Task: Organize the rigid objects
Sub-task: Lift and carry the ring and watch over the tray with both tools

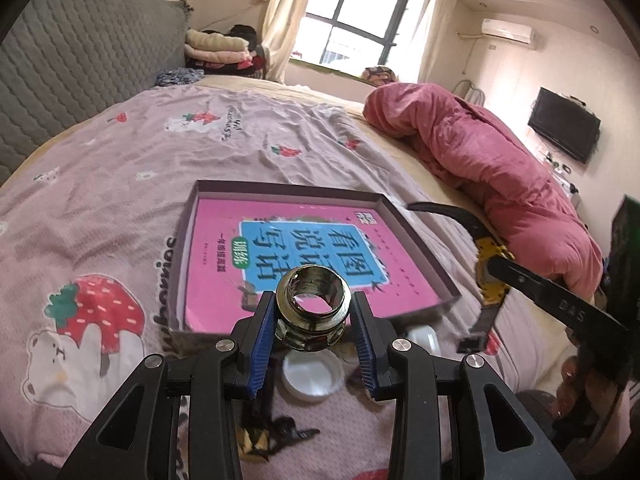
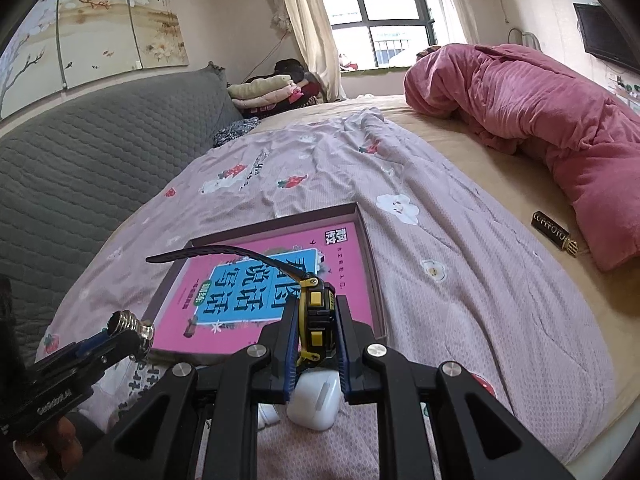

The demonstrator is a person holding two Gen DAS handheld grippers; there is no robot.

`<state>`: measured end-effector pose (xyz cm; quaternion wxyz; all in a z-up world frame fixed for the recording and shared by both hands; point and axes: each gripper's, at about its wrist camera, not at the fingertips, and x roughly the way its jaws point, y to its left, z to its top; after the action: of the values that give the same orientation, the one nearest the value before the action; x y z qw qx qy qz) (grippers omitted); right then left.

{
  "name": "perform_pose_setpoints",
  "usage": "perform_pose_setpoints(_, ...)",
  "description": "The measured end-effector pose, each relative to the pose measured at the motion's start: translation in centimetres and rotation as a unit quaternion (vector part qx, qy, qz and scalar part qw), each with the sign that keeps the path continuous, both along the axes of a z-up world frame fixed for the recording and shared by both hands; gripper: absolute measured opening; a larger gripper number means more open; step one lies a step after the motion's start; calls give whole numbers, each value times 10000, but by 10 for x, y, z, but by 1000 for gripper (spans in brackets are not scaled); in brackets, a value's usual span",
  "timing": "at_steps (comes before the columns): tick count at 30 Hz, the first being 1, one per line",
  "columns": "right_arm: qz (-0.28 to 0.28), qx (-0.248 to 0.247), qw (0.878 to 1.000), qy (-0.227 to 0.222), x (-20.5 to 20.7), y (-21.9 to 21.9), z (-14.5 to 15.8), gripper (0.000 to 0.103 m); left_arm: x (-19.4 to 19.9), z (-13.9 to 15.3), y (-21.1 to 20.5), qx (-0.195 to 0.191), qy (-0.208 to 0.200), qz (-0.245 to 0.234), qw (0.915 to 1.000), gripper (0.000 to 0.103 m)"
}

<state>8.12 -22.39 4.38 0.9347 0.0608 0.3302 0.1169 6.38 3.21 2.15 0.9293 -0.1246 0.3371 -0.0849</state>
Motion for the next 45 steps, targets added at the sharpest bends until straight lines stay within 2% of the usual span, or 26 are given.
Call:
perform_pose_setpoints(4, 17, -18, 10000, 2, 4, 1, -2, 17, 10, 0, 11, -124, -15, 172, 9998, 38)
perform_pose_setpoints(16, -179, 40, 9998, 105, 26, 1, -10, 17, 47, -11, 22, -89, 75, 424, 9990, 38)
perform_pose_setpoints(23, -331, -217, 9989, 232, 39, 8, -17, 17, 72, -27, 33, -190, 183, 480, 9985, 38)
perform_pose_setpoints(39, -560, -499, 9957, 545, 70, 27, -40, 17, 93, -49, 29, 239, 445, 266, 9984, 38)
perform_pose_setpoints(45, -615, -938, 9912, 698, 75, 33, -47, 17, 96, -57, 29, 250, 593, 229, 9977, 38)
